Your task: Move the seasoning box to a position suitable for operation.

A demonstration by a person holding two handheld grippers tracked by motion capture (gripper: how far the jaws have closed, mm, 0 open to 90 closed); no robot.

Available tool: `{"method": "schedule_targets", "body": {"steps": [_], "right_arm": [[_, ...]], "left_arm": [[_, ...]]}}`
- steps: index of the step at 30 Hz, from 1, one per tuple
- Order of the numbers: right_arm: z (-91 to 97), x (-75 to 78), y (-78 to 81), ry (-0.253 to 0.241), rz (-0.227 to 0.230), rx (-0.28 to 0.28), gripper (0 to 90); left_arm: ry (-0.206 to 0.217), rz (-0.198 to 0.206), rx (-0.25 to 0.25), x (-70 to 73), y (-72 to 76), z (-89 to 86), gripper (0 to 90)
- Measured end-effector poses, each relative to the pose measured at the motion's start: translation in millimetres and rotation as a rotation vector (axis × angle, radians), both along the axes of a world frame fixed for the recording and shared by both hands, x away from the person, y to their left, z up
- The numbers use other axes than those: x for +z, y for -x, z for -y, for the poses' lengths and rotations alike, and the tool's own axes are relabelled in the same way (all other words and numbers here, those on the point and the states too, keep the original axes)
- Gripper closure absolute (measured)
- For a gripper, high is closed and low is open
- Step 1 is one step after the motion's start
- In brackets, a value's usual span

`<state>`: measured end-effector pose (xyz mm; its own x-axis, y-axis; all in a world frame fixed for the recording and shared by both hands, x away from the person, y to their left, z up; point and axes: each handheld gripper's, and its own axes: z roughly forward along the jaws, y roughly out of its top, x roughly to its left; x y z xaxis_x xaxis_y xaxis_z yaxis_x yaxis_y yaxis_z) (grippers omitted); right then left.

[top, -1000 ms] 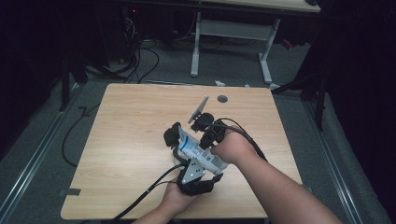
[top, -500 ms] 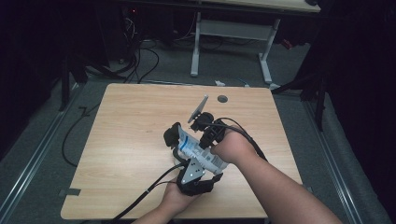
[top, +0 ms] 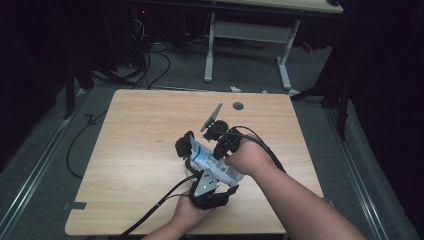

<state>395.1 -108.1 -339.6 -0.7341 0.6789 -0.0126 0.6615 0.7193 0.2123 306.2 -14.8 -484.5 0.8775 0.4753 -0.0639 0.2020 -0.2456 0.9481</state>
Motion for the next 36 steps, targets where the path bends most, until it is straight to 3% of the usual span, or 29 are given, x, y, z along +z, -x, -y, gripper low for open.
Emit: {"method": "schedule_targets", "body": {"steps": [36], "right_arm": [[-1.9, 2.5, -0.9, 0.008, 0.006, 0.003, 89.8]], "left_arm": [[0.018, -0.002, -0.006, 1.0, -0.3, -0.9, 48.4]]}}
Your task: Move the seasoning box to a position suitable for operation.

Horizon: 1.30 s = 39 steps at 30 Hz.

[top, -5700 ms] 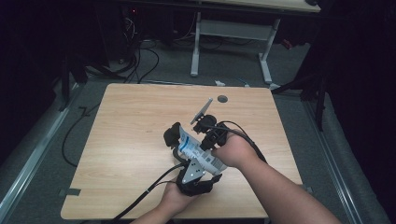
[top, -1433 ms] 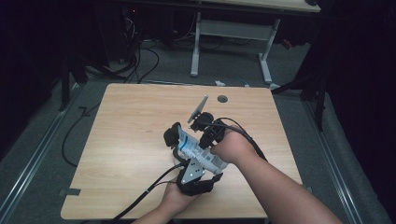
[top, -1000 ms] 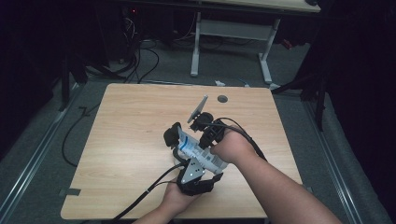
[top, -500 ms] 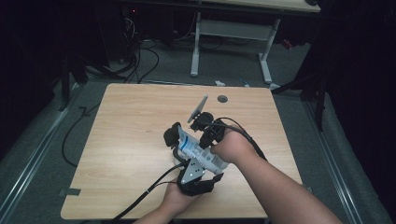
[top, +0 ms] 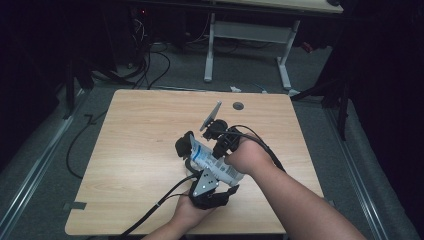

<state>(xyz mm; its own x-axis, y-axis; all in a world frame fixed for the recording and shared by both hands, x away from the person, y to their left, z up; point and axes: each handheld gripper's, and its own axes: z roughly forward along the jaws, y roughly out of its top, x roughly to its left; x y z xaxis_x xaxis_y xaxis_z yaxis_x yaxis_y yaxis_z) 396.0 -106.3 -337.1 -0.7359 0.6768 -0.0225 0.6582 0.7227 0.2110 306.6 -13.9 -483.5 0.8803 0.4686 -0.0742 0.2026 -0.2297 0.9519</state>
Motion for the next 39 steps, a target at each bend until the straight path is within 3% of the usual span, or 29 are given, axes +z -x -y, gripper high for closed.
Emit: {"method": "schedule_targets", "body": {"steps": [39], "right_arm": [[0.6, 4.0, -1.8, -0.001, 0.015, 0.015, 89.9]], "left_arm": [[0.010, 0.003, -0.001, 4.4, -1.9, 0.8, 48.2]]}}
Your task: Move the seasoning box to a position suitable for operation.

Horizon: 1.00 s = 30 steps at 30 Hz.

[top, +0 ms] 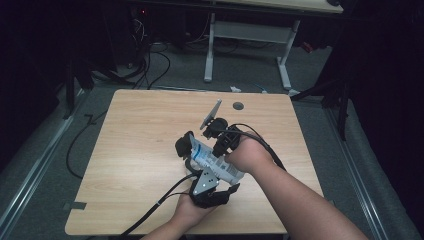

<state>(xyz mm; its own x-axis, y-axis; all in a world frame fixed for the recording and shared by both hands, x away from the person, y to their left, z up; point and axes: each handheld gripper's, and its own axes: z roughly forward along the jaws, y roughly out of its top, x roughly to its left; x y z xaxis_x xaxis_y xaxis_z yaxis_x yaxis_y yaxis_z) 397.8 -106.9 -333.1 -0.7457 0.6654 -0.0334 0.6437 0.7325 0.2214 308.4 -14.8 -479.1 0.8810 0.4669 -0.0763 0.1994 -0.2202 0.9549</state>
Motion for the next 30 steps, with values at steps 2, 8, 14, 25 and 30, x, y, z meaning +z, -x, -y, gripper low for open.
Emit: {"method": "schedule_targets", "body": {"steps": [2, 8, 14, 25, 30], "right_arm": [[-0.2, 0.5, 0.7, -0.001, -0.003, -0.010, 89.9], [-0.2, 0.9, 1.0, 0.000, -0.006, -0.011, 89.9], [0.2, 0.5, 0.7, 0.000, -0.002, -0.002, 89.8], [0.3, 0.6, 0.8, -0.002, -0.006, -0.010, 89.9], [0.0, -0.1, 0.1, -0.003, -0.005, -0.008, 89.9]], "left_arm": [[0.001, 0.001, 0.000, 0.1, 0.1, 0.0, 48.3], [0.001, 0.002, 0.000, 0.0, 0.2, 0.2, 48.3], [-0.006, 0.005, 0.000, 0.1, 0.6, -0.2, 48.2], [0.001, 0.001, -0.002, 0.1, 0.7, 0.0, 48.2], [0.000, 0.002, -0.001, 0.0, 0.4, -0.1, 48.2]]}}
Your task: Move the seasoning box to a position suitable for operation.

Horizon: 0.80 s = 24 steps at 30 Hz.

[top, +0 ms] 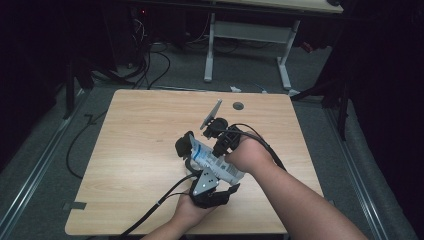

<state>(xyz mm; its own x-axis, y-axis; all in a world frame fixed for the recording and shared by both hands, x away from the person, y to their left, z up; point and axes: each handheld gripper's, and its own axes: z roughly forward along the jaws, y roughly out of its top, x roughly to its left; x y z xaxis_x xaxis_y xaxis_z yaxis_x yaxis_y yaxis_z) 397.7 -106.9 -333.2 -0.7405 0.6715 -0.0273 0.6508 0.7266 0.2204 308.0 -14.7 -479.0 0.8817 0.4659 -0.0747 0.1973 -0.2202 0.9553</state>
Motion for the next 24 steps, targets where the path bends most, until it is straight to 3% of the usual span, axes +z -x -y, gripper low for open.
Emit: {"method": "schedule_targets", "body": {"steps": [24], "right_arm": [[1.0, 1.1, -2.0, -0.003, 0.002, -0.001, 90.0]], "left_arm": [[0.008, 0.002, -0.001, 1.0, -0.6, -0.2, 48.2]]}}
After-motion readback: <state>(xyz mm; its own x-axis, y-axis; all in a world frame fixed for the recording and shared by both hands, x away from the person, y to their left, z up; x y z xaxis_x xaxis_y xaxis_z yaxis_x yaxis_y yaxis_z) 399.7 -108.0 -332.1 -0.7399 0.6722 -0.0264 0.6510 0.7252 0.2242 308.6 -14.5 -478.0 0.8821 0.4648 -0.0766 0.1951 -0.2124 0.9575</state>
